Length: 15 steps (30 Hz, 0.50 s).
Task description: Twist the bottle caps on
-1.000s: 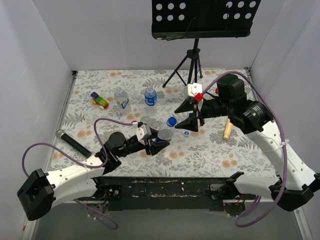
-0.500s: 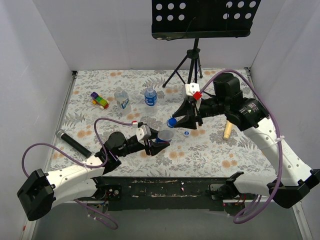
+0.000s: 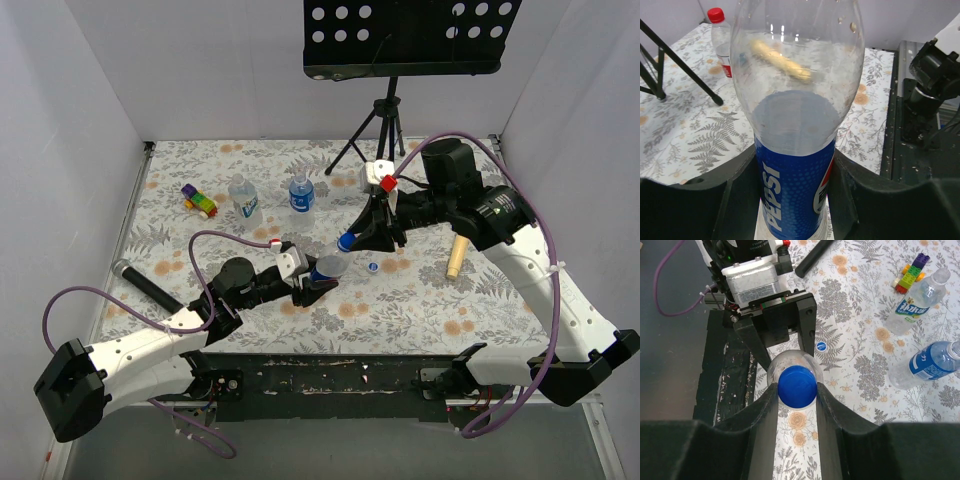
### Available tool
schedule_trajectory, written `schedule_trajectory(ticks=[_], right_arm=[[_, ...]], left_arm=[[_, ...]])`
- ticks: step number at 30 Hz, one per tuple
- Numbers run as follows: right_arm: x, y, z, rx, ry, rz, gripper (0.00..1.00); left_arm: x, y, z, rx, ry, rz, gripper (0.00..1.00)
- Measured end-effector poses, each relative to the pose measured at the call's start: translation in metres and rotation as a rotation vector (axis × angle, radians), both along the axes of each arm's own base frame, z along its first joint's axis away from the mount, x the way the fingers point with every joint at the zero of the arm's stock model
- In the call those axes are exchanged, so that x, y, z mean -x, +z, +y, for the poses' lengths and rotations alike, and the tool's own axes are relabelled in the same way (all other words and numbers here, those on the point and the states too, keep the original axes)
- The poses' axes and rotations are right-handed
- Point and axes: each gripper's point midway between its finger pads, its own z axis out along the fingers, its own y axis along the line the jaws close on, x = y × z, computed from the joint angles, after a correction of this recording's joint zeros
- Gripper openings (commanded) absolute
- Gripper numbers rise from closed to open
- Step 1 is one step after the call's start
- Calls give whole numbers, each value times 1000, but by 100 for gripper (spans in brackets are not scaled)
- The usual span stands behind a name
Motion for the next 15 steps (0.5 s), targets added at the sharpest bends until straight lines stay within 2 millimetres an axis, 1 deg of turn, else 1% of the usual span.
schedule_trajectory(ticks=[3,6,15], right_arm=[[-2,1,-2,22,-16,-3,22],[-2,-2,-5,42,-27,6,22],[-4,-18,-6,98,-38,57,22]], left_arm=[[-6,2,3,-25,27,-30,45],[-8,-1,6,-55,42,-49,45],[-11,-14,9,-123,52,-60,45]])
